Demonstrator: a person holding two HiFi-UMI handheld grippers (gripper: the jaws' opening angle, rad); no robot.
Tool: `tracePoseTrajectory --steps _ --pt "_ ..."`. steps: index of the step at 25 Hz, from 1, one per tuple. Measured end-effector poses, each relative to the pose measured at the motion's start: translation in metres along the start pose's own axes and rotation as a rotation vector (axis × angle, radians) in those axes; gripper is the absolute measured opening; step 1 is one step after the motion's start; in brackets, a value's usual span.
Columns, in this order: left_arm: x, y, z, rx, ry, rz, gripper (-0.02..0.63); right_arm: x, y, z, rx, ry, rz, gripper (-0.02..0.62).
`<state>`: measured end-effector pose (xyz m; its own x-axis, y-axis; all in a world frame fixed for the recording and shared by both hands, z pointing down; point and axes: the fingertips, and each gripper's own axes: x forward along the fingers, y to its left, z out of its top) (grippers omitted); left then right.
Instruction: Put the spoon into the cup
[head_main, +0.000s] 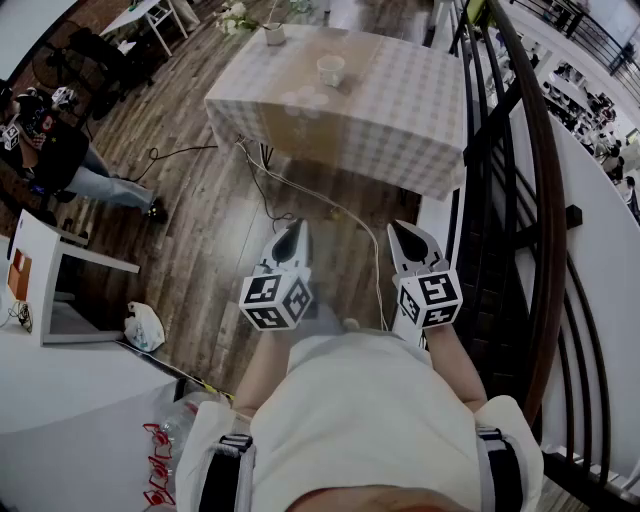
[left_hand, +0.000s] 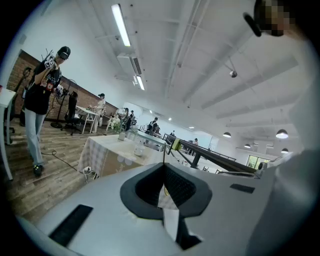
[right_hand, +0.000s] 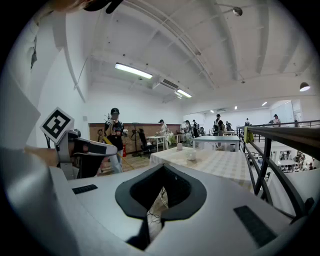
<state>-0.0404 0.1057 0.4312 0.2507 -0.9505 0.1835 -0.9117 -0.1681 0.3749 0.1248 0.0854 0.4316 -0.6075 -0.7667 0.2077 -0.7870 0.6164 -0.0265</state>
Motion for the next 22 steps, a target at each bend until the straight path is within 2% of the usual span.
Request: tracePoseTrajectory --steps 8,22 --pt "-0.015 -0.014 -0.003 0.000 -0.024 -0.004 0.005 -0.018 0.007 0.010 -0.030 -0.038 0.014 0.000" --pt "-0.021 -0.023 -0.005 0.000 -0.036 0.009 0.005 -0.025 0.015 0.007 -0.037 -0.033 0.060 0.000"
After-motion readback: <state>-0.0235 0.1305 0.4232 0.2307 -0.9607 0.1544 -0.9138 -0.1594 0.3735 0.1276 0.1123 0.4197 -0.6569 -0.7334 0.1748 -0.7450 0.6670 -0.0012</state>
